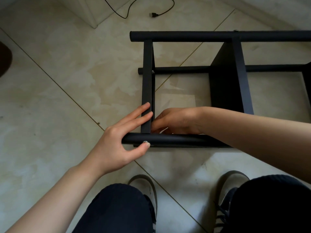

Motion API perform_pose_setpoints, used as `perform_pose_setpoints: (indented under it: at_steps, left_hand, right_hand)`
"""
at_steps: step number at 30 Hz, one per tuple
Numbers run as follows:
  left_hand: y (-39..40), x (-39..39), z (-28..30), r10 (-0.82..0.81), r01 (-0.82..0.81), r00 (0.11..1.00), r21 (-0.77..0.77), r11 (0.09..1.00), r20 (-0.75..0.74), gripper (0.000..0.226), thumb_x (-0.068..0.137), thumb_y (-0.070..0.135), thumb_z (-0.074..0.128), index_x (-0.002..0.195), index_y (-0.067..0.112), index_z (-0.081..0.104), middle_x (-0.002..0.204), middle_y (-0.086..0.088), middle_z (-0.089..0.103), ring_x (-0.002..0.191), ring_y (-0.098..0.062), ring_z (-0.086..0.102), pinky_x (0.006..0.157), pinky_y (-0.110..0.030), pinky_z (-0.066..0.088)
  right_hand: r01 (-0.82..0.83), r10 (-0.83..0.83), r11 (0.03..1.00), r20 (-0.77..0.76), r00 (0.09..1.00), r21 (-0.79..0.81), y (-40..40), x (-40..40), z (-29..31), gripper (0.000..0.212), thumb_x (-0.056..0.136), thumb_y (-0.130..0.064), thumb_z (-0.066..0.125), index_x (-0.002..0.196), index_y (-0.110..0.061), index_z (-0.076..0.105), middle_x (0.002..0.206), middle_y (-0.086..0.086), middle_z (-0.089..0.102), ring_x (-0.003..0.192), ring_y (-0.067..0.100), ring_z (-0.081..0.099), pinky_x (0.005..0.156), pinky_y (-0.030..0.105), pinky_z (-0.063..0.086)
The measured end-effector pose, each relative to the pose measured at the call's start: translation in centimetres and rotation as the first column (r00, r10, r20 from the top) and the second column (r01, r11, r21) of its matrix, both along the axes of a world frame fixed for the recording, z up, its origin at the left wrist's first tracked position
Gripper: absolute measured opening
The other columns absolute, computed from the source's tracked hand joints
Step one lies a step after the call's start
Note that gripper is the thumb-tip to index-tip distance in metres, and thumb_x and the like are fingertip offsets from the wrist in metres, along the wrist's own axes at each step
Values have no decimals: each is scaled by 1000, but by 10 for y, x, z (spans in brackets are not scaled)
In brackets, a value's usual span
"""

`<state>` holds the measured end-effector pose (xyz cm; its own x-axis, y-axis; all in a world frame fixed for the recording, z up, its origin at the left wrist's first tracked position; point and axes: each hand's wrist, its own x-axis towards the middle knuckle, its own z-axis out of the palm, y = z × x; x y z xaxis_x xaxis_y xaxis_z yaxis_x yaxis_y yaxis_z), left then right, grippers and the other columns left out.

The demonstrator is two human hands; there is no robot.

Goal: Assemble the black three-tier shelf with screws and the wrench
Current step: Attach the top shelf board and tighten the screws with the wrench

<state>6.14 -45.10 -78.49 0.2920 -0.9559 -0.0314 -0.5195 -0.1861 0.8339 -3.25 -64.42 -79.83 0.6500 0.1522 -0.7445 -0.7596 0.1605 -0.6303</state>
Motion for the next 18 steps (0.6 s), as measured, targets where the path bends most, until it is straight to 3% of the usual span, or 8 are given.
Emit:
perform_pose_setpoints:
  at_steps: [5, 7, 9, 12, 14, 17, 18]
  left_hand:
    - [-1, -9, 0, 134, -134, 974, 11, 991, -183, 59, 83, 19, 72, 138, 29, 56, 154, 26, 40, 144, 3, 34, 113, -15, 31]
    - [-2, -12, 0, 209, -216, 944, 0, 976, -255, 53, 83, 20, 75, 134, 28, 61, 150, 26, 46, 141, 2, 39, 113, -18, 33]
    - [-3, -18, 0, 296, -315, 897, -4, 949, -328, 56, 82, 20, 79, 135, 26, 61, 145, 24, 52, 137, 0, 47, 110, -19, 39]
    - [-3, -27, -5, 446, -477, 782, 42, 878, -436, 68, 74, 25, 77, 139, 27, 56, 135, 21, 61, 125, 2, 58, 98, -15, 48]
    - [-3, -32, -9, 536, -554, 670, 134, 821, -514, 75, 67, 28, 81, 137, 29, 56, 132, 11, 65, 123, -3, 61, 99, -22, 50]
    - [-5, -41, -12, 573, -598, 317, 309, 739, -756, 75, 63, 19, 80, 134, 21, 58, 127, -11, 69, 115, -18, 68, 96, -25, 54]
    - [-6, -44, -13, 562, -589, 240, 341, 732, -791, 69, 67, 16, 77, 133, 14, 59, 125, -16, 69, 114, -22, 68, 97, -26, 54]
  right_hand:
    - [-55, 57, 996, 28, 998, -76, -5, -5, 10, 12, 94, -18, 63, 97, -16, 74, 91, 2, 75, 83, 15, 71, 74, 28, 58]
    - [-86, 91, 990, 38, 995, -115, -8, -11, 17, 13, 94, -23, 64, 99, -18, 74, 98, 2, 76, 93, 18, 71, 81, 31, 58]
    - [-112, 129, 971, 72, 989, -209, -10, -19, 24, 14, 95, -29, 63, 101, -22, 74, 101, -1, 75, 97, 16, 70, 86, 32, 56]
    - [-120, 185, 919, 144, 972, -375, -11, -30, 33, 11, 95, -33, 62, 97, -31, 72, 94, -12, 72, 90, 4, 66, 83, 22, 49]
    - [-149, 253, 886, 189, 949, -440, -12, -38, 37, 8, 94, -34, 63, 98, -36, 70, 94, -16, 70, 86, -4, 64, 77, 15, 45]
    - [-195, 339, 842, 211, 917, -504, -15, -49, 42, 20, 91, -32, 67, 110, -37, 66, 104, -14, 68, 89, -6, 64, 78, 16, 53]
    - [-200, 360, 820, 212, 909, -536, -15, -52, 44, 24, 90, -31, 68, 113, -37, 65, 106, -15, 67, 90, -5, 64, 79, 17, 55]
